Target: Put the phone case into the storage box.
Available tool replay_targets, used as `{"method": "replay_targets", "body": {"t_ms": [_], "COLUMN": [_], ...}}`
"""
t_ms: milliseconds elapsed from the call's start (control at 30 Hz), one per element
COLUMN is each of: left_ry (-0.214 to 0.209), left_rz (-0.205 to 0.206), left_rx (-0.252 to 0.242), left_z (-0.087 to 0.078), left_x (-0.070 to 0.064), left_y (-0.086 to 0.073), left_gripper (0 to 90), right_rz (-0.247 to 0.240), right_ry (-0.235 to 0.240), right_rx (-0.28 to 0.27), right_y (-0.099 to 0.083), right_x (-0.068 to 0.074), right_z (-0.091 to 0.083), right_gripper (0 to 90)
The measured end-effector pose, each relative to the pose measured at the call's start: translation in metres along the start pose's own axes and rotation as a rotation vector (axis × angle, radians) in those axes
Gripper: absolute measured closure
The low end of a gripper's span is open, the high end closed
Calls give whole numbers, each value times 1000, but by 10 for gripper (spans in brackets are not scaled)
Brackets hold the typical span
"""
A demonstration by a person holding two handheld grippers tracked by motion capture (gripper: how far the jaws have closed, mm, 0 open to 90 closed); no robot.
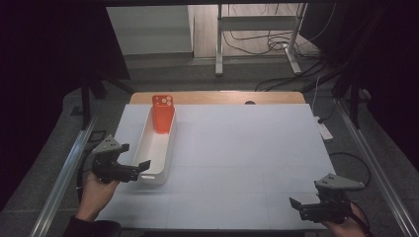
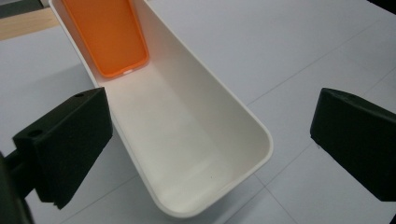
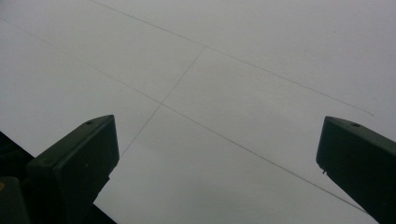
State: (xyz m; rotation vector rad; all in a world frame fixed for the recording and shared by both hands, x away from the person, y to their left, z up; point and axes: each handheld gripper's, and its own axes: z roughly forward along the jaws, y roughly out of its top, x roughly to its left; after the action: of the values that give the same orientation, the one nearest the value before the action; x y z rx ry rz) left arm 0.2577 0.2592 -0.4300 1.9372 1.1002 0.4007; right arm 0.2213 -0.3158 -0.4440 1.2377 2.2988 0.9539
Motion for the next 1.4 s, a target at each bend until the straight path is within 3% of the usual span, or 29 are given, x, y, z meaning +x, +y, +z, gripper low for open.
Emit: {"method": "replay_targets", "body": {"t_ms": [700,1400], "left_ry": [24,45], "left_rz": [-10,-32], "left_rx": [-15,3], "left_z": [-19,-30], "left_x": [-12,-22], "left_y": [-23,-48], "left_gripper": [0,0], "right_rz": [16,26], "right_ry": [-5,-21], "right_rx": [7,9], "right_y": [0,0], "right_x": [-1,-1], "right_z": [1,1], "right_gripper": [0,0]}}
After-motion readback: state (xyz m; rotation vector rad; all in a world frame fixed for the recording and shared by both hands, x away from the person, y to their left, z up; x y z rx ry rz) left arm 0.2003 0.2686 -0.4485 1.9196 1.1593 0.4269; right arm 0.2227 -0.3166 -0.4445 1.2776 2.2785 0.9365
